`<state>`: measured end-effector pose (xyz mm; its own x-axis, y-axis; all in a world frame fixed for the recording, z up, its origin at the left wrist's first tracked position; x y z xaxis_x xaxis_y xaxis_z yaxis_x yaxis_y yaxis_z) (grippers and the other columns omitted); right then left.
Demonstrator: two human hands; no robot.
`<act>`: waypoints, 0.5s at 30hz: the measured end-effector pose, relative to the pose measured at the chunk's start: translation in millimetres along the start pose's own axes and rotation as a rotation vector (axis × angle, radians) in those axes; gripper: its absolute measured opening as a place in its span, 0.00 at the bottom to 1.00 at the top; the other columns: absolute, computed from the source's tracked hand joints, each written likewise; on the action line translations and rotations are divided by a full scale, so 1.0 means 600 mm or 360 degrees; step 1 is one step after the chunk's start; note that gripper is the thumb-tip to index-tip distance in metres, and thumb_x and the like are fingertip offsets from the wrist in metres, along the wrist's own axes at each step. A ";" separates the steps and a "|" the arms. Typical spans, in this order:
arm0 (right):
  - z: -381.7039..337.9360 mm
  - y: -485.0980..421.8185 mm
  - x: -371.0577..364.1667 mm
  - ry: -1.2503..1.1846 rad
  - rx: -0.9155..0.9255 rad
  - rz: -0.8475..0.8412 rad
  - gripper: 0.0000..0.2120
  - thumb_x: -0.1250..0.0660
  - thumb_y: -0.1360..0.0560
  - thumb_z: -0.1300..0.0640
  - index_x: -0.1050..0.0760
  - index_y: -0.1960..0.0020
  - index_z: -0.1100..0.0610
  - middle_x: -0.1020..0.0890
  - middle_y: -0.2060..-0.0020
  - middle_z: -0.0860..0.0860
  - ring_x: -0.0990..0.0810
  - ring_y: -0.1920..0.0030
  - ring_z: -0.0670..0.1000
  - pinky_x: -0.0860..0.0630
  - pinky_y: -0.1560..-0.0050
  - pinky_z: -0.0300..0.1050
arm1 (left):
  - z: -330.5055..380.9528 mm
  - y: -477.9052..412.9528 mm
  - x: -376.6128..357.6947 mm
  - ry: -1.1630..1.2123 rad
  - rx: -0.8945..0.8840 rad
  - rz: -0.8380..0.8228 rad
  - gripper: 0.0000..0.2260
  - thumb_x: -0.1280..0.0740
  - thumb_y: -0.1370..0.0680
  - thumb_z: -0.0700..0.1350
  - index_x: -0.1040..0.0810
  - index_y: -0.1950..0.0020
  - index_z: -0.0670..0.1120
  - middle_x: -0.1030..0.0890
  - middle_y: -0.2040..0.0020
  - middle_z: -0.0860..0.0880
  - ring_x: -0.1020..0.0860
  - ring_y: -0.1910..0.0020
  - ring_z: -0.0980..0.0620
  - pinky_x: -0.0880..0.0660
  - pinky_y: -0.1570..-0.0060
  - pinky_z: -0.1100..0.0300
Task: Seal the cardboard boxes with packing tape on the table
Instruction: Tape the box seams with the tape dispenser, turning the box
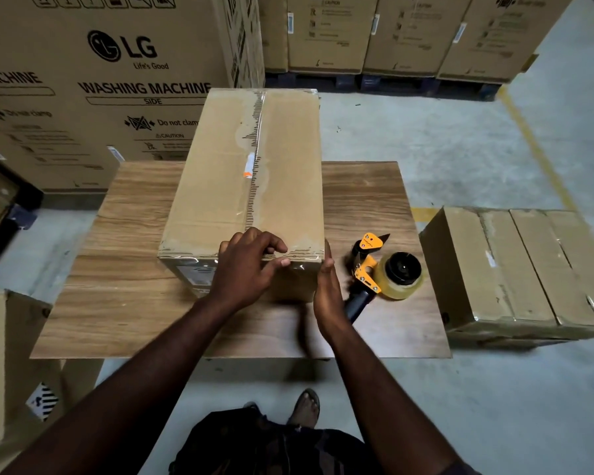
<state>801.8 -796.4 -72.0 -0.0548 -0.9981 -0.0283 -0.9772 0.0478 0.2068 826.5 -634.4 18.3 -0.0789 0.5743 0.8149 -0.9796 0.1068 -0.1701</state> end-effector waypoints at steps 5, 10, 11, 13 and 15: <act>-0.002 0.003 0.004 0.0107 0.0152 0.0127 0.41 0.52 0.24 0.24 0.45 0.18 0.47 0.37 0.21 0.44 0.40 0.22 0.42 0.42 0.21 0.45 | -0.002 0.000 -0.002 -0.0015 -0.0024 0.0011 0.11 0.34 0.27 0.61 0.24 0.48 0.60 0.25 0.53 0.59 0.25 0.48 0.55 0.37 0.49 0.55; 0.002 0.007 -0.004 0.0459 0.0236 0.0197 0.35 0.50 0.20 0.32 0.46 0.19 0.49 0.30 0.24 0.50 0.29 0.28 0.47 0.29 0.33 0.44 | 0.000 0.001 0.000 -0.0020 -0.0056 0.0008 0.10 0.32 0.26 0.60 0.24 0.47 0.59 0.25 0.52 0.59 0.24 0.49 0.54 0.35 0.49 0.54; 0.001 0.006 0.000 0.0534 0.0223 0.0209 0.35 0.49 0.20 0.33 0.46 0.19 0.50 0.29 0.25 0.50 0.27 0.29 0.49 0.27 0.35 0.46 | 0.001 0.001 0.000 -0.0027 -0.0063 0.0009 0.10 0.31 0.26 0.59 0.24 0.47 0.59 0.25 0.52 0.59 0.25 0.49 0.54 0.36 0.50 0.55; -0.007 0.004 0.008 0.0652 0.0232 0.0181 0.33 0.45 0.19 0.39 0.45 0.18 0.51 0.26 0.27 0.50 0.25 0.32 0.49 0.27 0.36 0.45 | 0.001 0.001 0.001 -0.0031 -0.0064 0.0007 0.10 0.30 0.25 0.59 0.23 0.47 0.59 0.25 0.52 0.58 0.25 0.49 0.54 0.37 0.50 0.56; -0.020 0.008 0.024 0.0630 0.0290 0.0098 0.29 0.42 0.18 0.46 0.40 0.20 0.53 0.26 0.28 0.49 0.27 0.30 0.43 0.30 0.31 0.43 | 0.000 0.001 0.000 -0.0036 -0.0066 0.0003 0.10 0.30 0.25 0.59 0.23 0.47 0.59 0.25 0.51 0.58 0.25 0.48 0.54 0.37 0.50 0.56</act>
<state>798.5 -810.8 -59.7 -0.0662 -0.9294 0.3630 -0.9967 0.0786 0.0194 825.7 -634.1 18.1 -0.0856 0.5563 0.8266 -0.9710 0.1393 -0.1943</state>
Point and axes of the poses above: each hand's wrist, its own y-axis away from the middle knuckle, its own x-axis out of the back of the hand, z = x × y, the point moved 7 cm from there along -y, towards the middle knuckle
